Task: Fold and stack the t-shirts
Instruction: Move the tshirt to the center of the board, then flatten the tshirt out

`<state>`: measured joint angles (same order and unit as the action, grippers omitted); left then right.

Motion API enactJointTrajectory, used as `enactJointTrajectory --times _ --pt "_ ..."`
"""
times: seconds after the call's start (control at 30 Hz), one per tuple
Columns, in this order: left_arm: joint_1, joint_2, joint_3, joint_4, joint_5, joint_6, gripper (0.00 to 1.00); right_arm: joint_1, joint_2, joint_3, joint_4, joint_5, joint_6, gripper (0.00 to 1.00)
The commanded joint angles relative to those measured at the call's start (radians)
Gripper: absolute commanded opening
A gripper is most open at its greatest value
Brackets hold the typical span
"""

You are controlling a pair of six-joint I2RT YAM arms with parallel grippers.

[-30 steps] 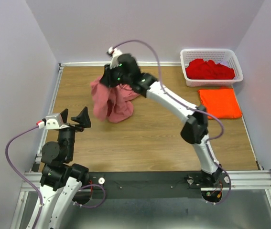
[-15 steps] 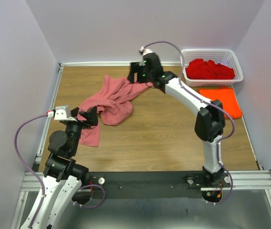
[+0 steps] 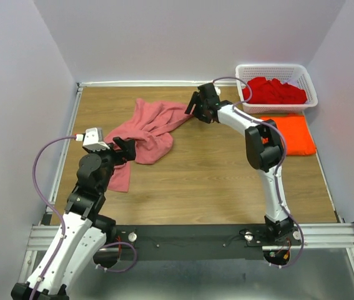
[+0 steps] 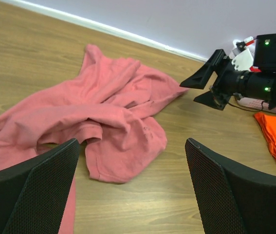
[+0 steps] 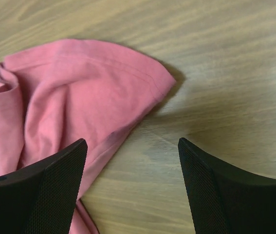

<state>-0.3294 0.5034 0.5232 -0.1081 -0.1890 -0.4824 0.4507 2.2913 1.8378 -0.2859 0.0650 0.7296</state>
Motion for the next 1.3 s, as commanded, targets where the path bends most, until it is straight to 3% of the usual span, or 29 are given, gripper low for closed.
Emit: enactJointTrajectory --times 0.0,0.27,0.4,0.5,0.53,0.63,0.9,1.13,1.27 --pt "0.004 0.038 0.015 -0.025 -0.003 -0.047 0.97 -0.001 0.056 0.034 0.028 0.047 0.149 0.82" --pt "0.004 0.127 0.003 -0.008 0.019 -0.091 0.97 -0.012 0.135 0.047 0.057 0.048 0.232 0.77" --pt "0.004 0.172 -0.003 -0.008 0.016 -0.127 0.97 -0.014 0.165 0.067 0.059 0.022 0.251 0.64" --pt "0.004 0.210 -0.008 -0.008 0.019 -0.160 0.97 -0.018 0.140 0.055 0.059 0.022 0.241 0.36" --pt "0.004 0.219 -0.011 -0.008 0.014 -0.185 0.97 -0.021 0.126 0.045 0.059 0.028 0.229 0.18" --pt "0.004 0.265 -0.017 -0.005 0.003 -0.232 0.97 -0.043 0.038 -0.046 0.059 0.076 0.200 0.01" --pt "0.007 0.372 -0.057 0.125 -0.003 -0.281 0.97 -0.147 -0.286 -0.348 0.067 0.085 0.113 0.01" --pt "0.009 0.530 -0.051 0.231 0.086 -0.285 0.97 -0.159 -0.453 -0.571 0.070 0.033 0.068 0.01" --pt "-0.010 0.631 -0.040 0.294 0.157 -0.254 0.91 -0.161 -0.500 -0.614 0.068 0.044 0.045 0.01"
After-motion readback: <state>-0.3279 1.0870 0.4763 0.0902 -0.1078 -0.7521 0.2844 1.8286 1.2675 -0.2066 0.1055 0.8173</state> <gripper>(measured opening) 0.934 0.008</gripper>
